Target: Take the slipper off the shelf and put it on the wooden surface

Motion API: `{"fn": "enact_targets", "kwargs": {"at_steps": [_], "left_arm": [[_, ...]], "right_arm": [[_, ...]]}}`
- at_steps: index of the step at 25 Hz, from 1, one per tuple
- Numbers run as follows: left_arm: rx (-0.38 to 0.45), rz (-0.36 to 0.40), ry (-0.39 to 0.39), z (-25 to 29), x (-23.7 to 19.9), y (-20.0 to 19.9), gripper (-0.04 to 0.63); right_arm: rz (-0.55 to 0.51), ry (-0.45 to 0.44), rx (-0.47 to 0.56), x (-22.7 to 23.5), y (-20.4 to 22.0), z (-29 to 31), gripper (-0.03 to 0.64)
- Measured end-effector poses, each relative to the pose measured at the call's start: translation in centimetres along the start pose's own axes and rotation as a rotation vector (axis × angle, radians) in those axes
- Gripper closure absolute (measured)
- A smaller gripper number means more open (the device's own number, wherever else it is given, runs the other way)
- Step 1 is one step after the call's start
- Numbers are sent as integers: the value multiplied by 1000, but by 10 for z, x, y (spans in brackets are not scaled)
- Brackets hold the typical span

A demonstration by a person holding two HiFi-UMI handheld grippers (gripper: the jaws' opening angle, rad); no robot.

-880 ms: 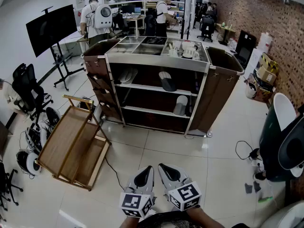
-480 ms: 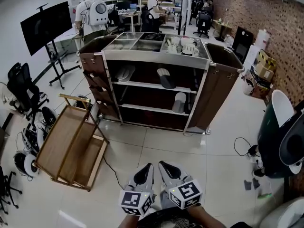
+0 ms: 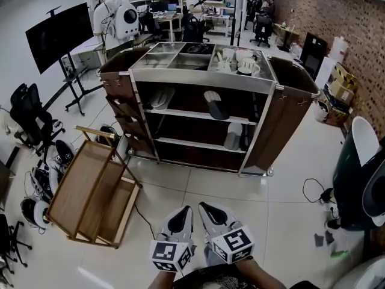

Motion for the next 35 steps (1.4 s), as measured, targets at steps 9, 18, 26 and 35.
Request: {"fn": "enact_targets", "kwargs": {"at_steps": [9, 18, 26, 35], "left_arm": [[-31, 24, 18, 63, -10, -11, 591], [-48, 38, -11, 125, -23, -22, 591], [-53, 52, -43, 184, -32, -35, 591], [-57, 73, -68, 236, -35, -43, 591]], "right_arm": [[32, 14, 7, 49, -2, 34, 617], [49, -9, 4, 102, -6, 71, 617], [51, -53, 15, 153, -17, 109, 617], [43, -82, 32, 199, -23, 134, 617]]}}
Point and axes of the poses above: the fingertips, and each gripper's own axes: z forward along the fingers, x to its right, y out of its underside, the point moved 1 cm from there along -z, backward along the fingers, and after that the axes turned 7 degrees about -z, right-handed, at the moved point
